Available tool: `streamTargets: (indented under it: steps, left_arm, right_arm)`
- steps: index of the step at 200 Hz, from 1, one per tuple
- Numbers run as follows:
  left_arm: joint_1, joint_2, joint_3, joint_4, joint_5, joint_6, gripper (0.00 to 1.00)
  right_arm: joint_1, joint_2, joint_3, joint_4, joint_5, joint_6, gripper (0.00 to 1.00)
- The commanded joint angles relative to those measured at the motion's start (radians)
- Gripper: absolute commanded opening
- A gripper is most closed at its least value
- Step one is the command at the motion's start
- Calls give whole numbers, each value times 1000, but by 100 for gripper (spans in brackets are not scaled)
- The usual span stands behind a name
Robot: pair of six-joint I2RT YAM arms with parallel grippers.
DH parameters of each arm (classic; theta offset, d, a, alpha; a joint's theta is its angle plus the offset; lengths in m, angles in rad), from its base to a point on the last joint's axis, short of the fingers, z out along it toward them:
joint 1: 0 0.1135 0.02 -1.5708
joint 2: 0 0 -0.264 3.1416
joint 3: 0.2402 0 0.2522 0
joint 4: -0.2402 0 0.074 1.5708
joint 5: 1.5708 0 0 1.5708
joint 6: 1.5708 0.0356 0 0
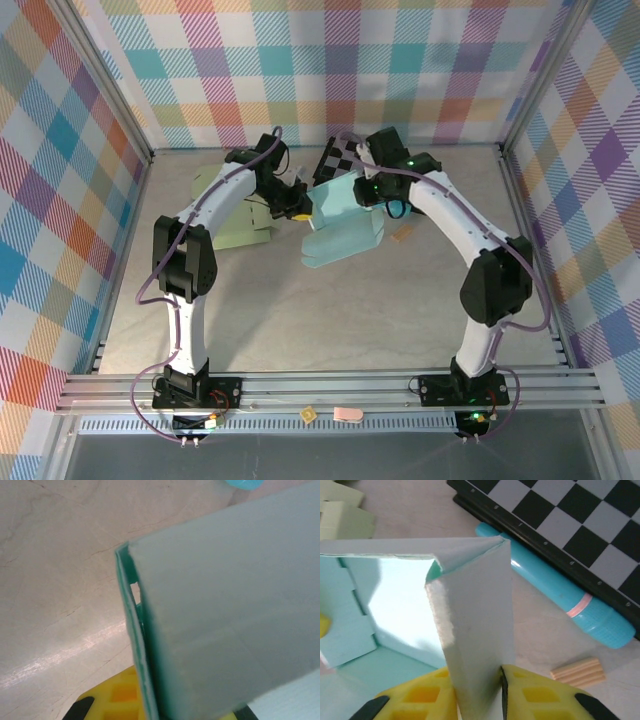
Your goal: Fold the paper box
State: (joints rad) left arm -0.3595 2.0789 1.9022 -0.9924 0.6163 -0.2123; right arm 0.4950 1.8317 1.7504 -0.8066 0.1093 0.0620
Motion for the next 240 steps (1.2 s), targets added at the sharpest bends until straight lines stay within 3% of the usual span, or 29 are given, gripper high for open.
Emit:
streamTargets:
  steps: [1,20,38,51,64,85,121,137,180,226,240]
  left_arm:
    - [-13,-39,4,0,51,19,0]
    - [-15,-38,8,-5,46,19,0]
    - [-16,-33,14,-11,46,22,0]
    - [-16,-31,15,-10,46,22,0]
    - [-17,-29,17,-11,46,22,0]
    - [-18,-25,18,-15,49,26,0]
    - [-18,-26,15,-22,48,34,0]
    - [-18,-26,15,-23,47,36,0]
    - [-18,-27,22,-29,35,34,0]
    - [-21,-22,24,-29,28,20,0]
    - [-21,-18,28,-34,17,15,0]
  right_arm:
    - [55,46,53,-53,162,0,23]
    - [83,71,81,-79,307,23,14]
    - [102,87,100,-93,370,26,3]
    - [111,96,113,-104,417,28,0]
    - [112,98,116,-104,435,31,1]
    - [113,98,116,-86,441,22,17]
    - [112,143,158,-71,443,-13,28]
    - [113,164,188,-71,446,-23,26]
    - [114,198,248,-98,507,-18,0]
    - [114,192,225,-112,578,7,0]
    - [114,180,216,-111,545,2,22]
